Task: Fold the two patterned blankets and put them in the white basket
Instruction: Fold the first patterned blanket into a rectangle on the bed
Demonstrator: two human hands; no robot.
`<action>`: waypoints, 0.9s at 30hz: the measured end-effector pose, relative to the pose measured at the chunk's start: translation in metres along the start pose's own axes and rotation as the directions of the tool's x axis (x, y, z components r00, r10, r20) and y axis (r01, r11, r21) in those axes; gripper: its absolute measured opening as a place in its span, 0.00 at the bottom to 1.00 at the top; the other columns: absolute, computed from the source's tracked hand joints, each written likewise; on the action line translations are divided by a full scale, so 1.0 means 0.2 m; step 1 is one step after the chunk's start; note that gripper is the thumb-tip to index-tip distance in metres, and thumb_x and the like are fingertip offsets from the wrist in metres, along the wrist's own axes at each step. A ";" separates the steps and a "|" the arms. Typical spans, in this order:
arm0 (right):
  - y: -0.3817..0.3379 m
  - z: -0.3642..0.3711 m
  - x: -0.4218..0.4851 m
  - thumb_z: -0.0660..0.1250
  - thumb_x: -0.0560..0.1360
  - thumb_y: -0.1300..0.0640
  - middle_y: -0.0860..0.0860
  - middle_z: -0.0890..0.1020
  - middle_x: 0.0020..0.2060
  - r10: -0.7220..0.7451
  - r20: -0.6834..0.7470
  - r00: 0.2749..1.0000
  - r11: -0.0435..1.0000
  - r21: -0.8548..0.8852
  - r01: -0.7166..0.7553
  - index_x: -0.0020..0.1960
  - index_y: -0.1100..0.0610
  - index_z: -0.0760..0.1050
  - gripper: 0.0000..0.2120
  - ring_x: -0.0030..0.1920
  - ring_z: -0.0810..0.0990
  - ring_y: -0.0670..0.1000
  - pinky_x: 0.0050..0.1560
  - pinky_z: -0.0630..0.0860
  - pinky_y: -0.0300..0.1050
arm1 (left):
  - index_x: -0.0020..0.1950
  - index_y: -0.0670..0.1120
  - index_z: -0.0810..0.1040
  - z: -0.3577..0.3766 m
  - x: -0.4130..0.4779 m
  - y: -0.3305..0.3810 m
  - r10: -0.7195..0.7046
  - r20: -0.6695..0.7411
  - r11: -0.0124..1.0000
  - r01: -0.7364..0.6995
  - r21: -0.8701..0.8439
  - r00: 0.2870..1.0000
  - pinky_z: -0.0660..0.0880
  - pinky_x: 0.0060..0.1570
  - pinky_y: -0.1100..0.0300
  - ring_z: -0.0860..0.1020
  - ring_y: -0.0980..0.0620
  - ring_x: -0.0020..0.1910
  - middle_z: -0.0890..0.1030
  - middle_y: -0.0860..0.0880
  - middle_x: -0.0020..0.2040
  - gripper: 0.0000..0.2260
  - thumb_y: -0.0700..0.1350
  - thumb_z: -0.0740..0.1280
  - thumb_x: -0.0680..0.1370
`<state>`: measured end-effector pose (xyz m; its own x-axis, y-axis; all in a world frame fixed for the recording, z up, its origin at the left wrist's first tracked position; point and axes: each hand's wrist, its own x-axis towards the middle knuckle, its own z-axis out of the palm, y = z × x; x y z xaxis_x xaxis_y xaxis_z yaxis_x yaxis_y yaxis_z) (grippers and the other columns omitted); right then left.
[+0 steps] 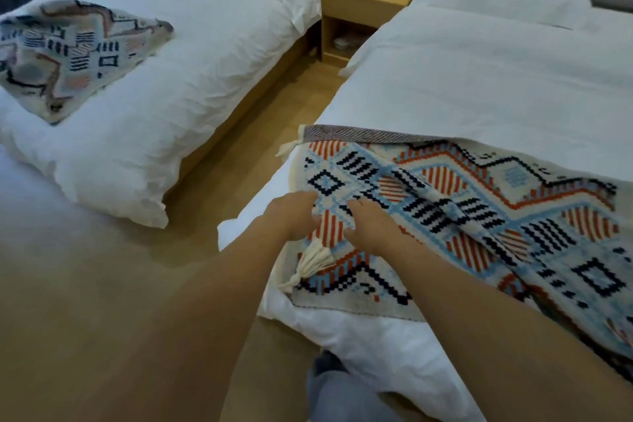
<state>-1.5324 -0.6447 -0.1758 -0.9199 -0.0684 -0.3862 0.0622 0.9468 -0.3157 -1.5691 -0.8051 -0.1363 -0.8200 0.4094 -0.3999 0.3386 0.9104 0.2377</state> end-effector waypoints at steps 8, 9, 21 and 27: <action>-0.08 -0.19 0.44 0.60 0.78 0.51 0.56 0.70 0.65 0.045 -0.043 0.998 0.999 -0.007 -0.045 0.69 0.58 0.62 0.23 0.64 0.69 0.58 0.62 0.69 0.52 | 0.71 0.46 0.63 -0.26 0.42 -0.21 0.049 0.026 0.998 -0.050 0.038 0.998 0.72 0.59 0.51 0.73 0.44 0.62 0.71 0.44 0.68 0.22 0.52 0.59 0.79; -0.09 -0.21 0.48 0.60 0.78 0.51 0.56 0.69 0.66 0.054 -0.047 0.997 0.999 -0.002 -0.055 0.69 0.58 0.61 0.23 0.65 0.69 0.58 0.63 0.69 0.52 | 0.71 0.45 0.64 -0.28 0.48 -0.24 0.063 0.030 0.997 -0.064 0.048 0.998 0.72 0.59 0.51 0.73 0.44 0.62 0.71 0.44 0.67 0.22 0.52 0.59 0.79; -0.04 -0.32 1.33 0.57 0.79 0.55 0.59 0.70 0.66 0.338 -0.087 0.937 0.940 0.085 -0.331 0.69 0.59 0.64 0.20 0.63 0.70 0.59 0.63 0.70 0.54 | 0.67 0.45 0.66 -0.36 1.48 -0.72 0.260 0.124 0.933 -0.282 0.225 0.958 0.70 0.60 0.47 0.72 0.42 0.62 0.74 0.43 0.64 0.17 0.47 0.58 0.79; 0.13 -0.27 1.76 0.59 0.78 0.58 0.58 0.73 0.62 0.379 -0.117 0.918 0.924 0.105 -0.368 0.66 0.60 0.67 0.17 0.61 0.70 0.59 0.61 0.70 0.53 | 0.55 0.45 0.71 -0.19 2.00 -0.69 0.289 0.079 0.944 -0.298 0.144 0.954 0.70 0.50 0.51 0.75 0.44 0.54 0.77 0.45 0.55 0.10 0.49 0.56 0.80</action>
<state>-1.8754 -0.6278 -0.2733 -0.8663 0.3325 -0.3727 0.4362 0.8672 -0.2402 -1.9612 -0.7688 -0.2955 -0.6481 0.6585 -0.3825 0.6300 0.7458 0.2163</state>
